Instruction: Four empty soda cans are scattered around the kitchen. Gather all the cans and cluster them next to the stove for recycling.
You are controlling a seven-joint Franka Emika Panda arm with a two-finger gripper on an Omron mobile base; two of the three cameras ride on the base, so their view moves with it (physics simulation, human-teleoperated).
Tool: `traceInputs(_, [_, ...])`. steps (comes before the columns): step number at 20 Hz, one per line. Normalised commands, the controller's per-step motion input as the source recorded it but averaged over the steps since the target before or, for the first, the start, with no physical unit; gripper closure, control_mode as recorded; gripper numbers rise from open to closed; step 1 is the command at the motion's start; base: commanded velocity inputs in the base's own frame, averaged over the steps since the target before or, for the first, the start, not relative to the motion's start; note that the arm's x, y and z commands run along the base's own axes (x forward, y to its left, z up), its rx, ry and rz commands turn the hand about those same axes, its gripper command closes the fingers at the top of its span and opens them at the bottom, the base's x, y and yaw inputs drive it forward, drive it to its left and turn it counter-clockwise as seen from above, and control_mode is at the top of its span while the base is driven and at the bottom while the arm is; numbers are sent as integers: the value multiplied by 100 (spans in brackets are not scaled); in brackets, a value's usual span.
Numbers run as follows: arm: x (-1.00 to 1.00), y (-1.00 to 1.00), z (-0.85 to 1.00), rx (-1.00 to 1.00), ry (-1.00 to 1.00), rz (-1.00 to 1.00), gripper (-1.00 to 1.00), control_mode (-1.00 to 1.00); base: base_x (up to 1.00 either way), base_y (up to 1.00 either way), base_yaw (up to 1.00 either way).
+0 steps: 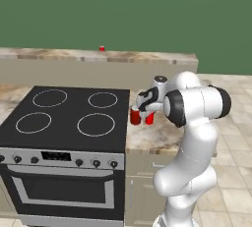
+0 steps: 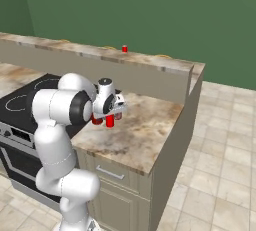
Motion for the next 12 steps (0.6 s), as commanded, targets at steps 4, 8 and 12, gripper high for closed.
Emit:
traceInputs(4, [-5,0,-24,0,10,-4,100,-100,0,0,0])
traceInputs(8, [-10,3,-30,0,16,-6,-100,-100,0,0,0])
traceInputs(12, [-22,0,-23,0,15,-8,-100,-100,0,0,0])
